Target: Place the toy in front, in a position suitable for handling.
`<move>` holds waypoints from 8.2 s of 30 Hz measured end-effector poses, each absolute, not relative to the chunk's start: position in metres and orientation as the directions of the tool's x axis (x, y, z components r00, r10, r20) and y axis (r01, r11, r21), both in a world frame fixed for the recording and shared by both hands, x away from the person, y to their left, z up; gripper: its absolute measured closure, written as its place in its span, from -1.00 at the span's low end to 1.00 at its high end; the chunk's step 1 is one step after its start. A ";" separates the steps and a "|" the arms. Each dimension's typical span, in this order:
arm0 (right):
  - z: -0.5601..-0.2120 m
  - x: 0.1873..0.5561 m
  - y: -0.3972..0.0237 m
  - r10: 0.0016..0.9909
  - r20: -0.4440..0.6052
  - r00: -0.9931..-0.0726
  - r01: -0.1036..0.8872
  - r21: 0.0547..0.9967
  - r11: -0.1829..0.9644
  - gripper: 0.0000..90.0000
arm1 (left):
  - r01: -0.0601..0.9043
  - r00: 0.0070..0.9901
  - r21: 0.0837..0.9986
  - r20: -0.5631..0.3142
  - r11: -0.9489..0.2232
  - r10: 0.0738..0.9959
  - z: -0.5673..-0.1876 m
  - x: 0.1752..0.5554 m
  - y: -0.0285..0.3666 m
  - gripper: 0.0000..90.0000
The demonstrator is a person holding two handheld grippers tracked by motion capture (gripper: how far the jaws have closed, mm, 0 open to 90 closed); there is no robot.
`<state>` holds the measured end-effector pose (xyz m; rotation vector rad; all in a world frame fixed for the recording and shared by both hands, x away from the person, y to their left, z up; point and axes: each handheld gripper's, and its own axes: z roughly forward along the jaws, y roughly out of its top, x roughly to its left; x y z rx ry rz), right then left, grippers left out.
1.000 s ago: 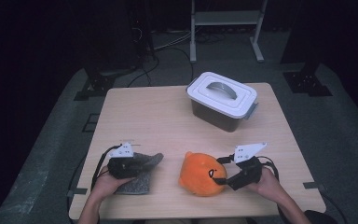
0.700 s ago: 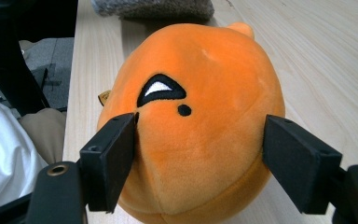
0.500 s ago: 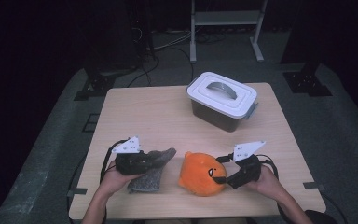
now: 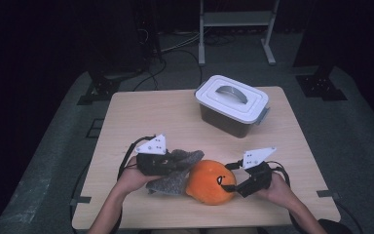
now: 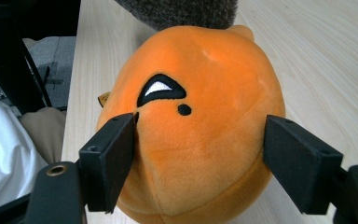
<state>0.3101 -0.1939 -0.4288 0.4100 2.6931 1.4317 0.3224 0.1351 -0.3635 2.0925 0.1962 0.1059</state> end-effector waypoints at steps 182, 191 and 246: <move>-0.424 0.311 -0.190 0.363 0.054 -0.930 0.243 0.833 0.497 -0.36 | 0.132 0.987 0.815 -0.052 -0.565 0.155 -0.420 0.312 0.135 0.62; -0.427 0.302 -0.172 0.303 0.007 -0.953 0.176 0.826 0.535 -0.07 | 0.090 0.992 0.852 -0.032 -0.515 0.120 -0.403 0.308 0.127 0.63; -0.420 0.291 -0.163 0.218 -0.069 -0.973 0.071 0.816 0.574 0.12 | 0.123 0.970 0.756 0.045 -0.643 0.239 -0.400 0.314 0.131 0.72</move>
